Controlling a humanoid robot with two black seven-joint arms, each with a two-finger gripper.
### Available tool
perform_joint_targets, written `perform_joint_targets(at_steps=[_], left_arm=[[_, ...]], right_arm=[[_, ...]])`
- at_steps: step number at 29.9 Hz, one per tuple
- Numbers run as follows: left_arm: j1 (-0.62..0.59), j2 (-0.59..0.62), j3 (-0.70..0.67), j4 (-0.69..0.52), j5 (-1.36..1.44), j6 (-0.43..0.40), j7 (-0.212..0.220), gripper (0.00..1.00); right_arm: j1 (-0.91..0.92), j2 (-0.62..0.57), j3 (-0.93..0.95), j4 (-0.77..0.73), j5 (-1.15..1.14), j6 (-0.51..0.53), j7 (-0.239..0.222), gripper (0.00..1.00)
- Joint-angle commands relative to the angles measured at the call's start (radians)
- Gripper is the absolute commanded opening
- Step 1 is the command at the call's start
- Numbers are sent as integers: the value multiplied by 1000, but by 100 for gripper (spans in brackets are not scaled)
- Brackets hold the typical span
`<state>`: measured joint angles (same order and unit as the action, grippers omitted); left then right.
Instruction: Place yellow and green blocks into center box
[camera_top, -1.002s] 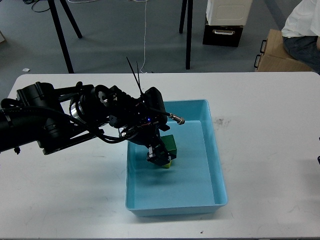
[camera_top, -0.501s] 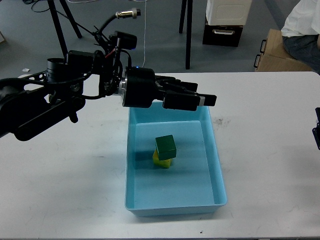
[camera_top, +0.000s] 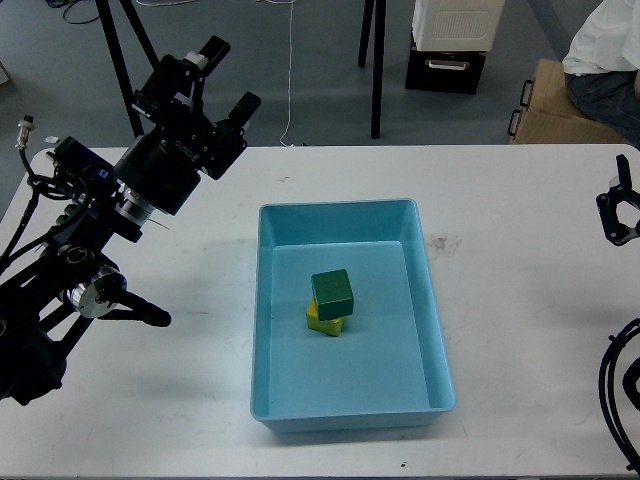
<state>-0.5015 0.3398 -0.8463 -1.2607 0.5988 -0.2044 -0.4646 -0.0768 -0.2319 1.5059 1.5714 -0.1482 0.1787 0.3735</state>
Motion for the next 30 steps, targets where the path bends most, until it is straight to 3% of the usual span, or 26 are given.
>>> perform_joint_targets(at_steps=[1,11,23,30], left_arm=[[119,2,-47,-13,-160,-4,6,100],[334,-16,-119,-161,-473,-4,-9,100],[359,-74,-109,-178,-790,-10,-5,100],[377,-79,-108,-229,-853,32,9,100]], right_arm=[[6,29,-1,-13,146,10,-22,99],[-9,193,-55,-7,179,16,-131,99],[-92,218,-46,-4,232,65,-140,99],[-109,218,-73,-10,328,107,-162,99]])
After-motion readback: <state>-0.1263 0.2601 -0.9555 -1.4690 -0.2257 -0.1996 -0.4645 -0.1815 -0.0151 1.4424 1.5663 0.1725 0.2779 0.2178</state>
